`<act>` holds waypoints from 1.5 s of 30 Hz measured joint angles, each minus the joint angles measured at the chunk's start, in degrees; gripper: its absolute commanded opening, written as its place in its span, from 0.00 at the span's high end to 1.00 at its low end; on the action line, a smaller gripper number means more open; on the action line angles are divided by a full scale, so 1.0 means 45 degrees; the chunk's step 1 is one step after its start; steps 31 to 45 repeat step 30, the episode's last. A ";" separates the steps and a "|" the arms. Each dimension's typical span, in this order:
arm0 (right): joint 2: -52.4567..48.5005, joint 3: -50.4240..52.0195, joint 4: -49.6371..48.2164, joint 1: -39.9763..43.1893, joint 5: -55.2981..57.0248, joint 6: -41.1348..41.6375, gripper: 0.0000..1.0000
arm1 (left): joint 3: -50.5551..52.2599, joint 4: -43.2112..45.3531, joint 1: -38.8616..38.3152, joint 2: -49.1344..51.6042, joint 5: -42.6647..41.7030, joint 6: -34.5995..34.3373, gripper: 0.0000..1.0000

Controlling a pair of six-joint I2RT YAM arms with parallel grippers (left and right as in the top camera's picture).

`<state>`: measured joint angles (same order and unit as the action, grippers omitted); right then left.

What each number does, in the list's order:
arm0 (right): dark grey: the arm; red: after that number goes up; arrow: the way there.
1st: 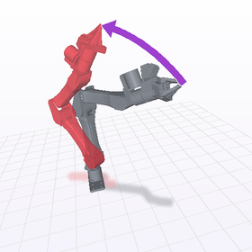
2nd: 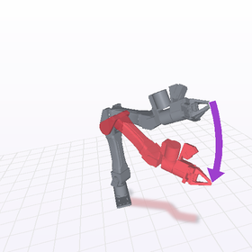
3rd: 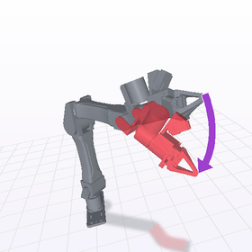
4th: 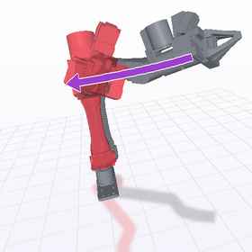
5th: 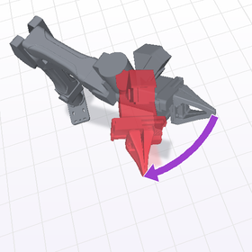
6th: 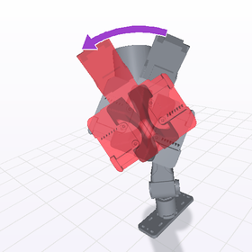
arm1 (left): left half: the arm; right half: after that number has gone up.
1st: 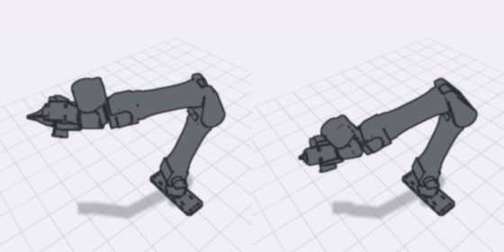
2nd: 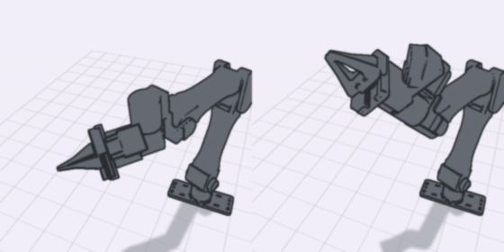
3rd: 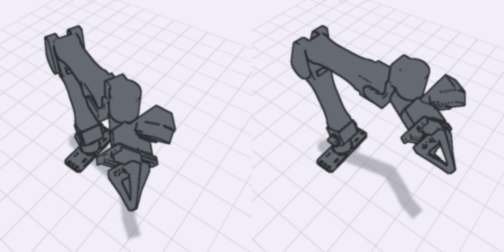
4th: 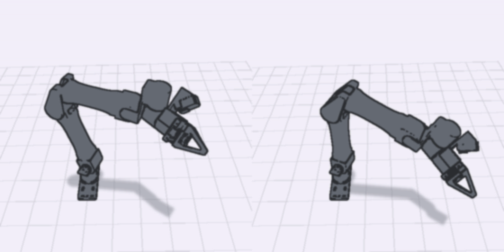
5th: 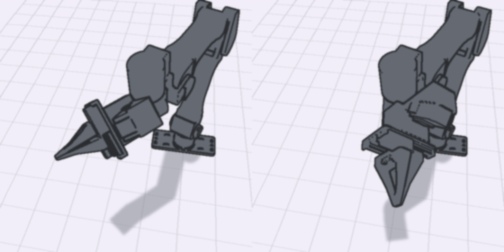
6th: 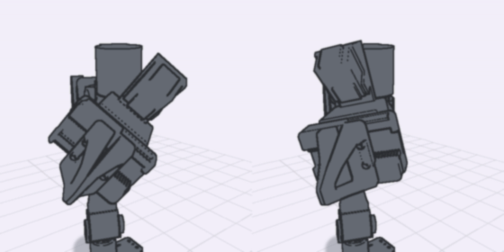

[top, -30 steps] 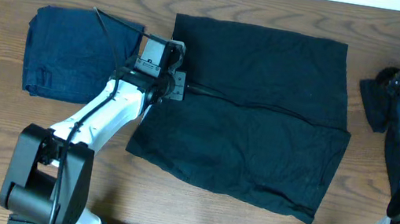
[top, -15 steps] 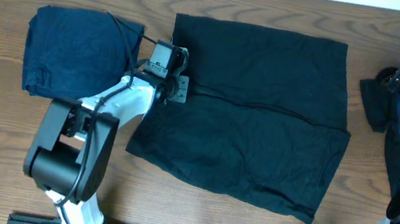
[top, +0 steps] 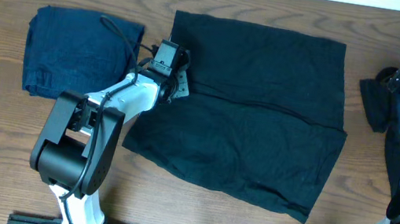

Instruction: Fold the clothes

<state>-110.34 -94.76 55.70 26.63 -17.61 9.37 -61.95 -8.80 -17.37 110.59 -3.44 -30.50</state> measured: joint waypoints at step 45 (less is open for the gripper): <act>0.0000 0.0000 0.0000 0.0000 0.0000 0.0005 0.01 | 0.0301 -0.0787 0.0583 -0.3716 -0.0204 -0.0758 0.94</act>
